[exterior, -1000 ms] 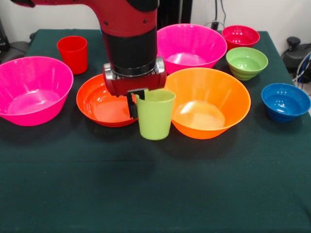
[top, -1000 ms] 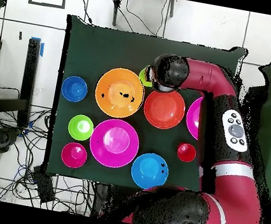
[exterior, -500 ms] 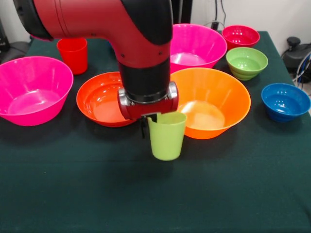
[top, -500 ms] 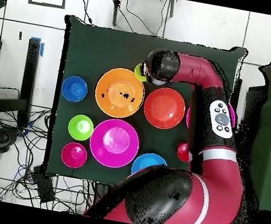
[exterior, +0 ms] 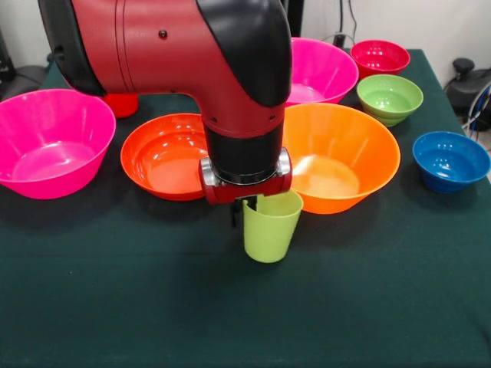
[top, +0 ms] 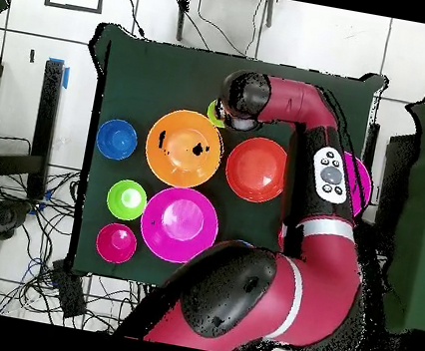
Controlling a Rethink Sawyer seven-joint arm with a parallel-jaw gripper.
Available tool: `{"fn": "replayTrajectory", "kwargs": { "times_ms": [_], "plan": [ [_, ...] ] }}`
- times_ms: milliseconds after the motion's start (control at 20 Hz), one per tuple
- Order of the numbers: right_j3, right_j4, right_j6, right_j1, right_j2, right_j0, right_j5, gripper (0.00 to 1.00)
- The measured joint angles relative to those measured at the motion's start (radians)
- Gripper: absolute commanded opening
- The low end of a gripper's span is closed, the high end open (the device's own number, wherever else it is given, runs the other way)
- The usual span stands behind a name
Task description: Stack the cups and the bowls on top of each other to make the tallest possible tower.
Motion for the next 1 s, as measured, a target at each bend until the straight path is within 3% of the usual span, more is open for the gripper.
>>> {"fn": "replayTrajectory", "kwargs": {
  "times_ms": [500, 1000],
  "plan": [
    [-0.032, -0.030, 0.000, 0.000, -0.037, 0.013, 0.155, 0.00],
    [-0.032, -0.039, 0.000, 0.000, -0.042, 0.008, 0.174, 0.00]
  ]
}}
